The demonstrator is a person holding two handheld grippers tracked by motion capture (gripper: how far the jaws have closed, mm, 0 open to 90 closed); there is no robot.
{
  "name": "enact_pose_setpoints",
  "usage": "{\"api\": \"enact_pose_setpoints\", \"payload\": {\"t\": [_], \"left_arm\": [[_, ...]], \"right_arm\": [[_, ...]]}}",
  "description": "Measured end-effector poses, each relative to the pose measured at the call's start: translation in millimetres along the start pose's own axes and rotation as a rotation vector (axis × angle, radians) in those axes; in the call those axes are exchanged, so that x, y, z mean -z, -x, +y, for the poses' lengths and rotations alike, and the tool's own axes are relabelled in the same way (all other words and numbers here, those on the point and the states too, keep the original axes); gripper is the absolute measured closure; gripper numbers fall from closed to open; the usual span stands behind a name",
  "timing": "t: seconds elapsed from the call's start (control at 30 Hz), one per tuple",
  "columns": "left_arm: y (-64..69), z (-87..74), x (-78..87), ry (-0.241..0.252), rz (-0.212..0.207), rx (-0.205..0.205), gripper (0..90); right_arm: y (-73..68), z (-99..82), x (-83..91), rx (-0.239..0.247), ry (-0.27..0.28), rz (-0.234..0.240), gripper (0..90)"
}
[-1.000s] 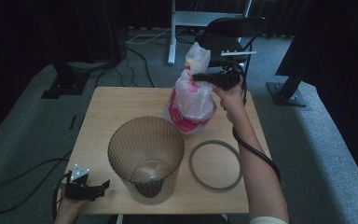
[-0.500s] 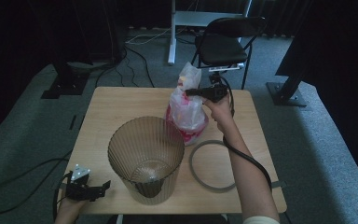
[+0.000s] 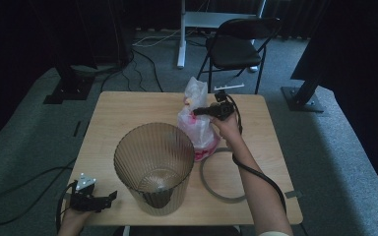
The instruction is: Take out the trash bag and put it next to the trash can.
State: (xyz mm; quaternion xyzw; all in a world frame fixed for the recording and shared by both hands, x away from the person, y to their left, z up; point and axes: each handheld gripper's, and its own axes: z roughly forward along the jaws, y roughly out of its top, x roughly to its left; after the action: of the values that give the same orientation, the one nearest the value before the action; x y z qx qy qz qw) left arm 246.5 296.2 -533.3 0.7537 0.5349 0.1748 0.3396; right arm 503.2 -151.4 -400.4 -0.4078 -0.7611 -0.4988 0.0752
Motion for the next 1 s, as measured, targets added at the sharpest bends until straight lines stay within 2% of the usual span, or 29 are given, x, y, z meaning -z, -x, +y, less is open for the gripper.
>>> {"api": "enact_pose_setpoints", "payload": {"t": [0.13,0.4,0.57,0.63,0.73,0.8,0.93,1.0], "left_arm": [[0.1,-0.2,-0.1,-0.001,-0.003,0.007,1.2],[0.1,-0.2,-0.5,-0.006,-0.005,0.007,1.3],[0.1,-0.3,-0.6,-0.011,-0.004,0.008,1.2],[-0.1,-0.3,-0.6,-0.009,-0.005,0.008,1.2],[-0.2,-0.4,-0.6,-0.011,-0.006,0.01,1.2],[-0.1,-0.4,-0.7,-0.012,-0.006,0.008,1.3],[-0.1,-0.3,-0.5,-0.011,-0.007,0.009,1.2],[-0.1,-0.3,-0.5,-0.01,-0.006,0.011,1.2]], "right_arm": [[6.8,-8.6,-6.0,-0.021,-0.019,0.0,88.8],[9.2,-13.9,-7.7,-0.038,-0.042,-0.001,87.5],[9.3,-13.4,-5.7,-0.045,-0.05,0.015,73.9],[8.4,-13.2,-3.9,-0.04,-0.055,0.002,69.6],[8.1,-12.7,0.2,-0.049,-0.049,0.012,56.8],[7.3,-12.7,3.7,-0.042,-0.042,0.015,52.2],[9.2,-14.2,9.4,-0.052,-0.036,0.035,33.6],[11.6,-15.3,12.6,-0.074,-0.019,0.045,26.6]]}}
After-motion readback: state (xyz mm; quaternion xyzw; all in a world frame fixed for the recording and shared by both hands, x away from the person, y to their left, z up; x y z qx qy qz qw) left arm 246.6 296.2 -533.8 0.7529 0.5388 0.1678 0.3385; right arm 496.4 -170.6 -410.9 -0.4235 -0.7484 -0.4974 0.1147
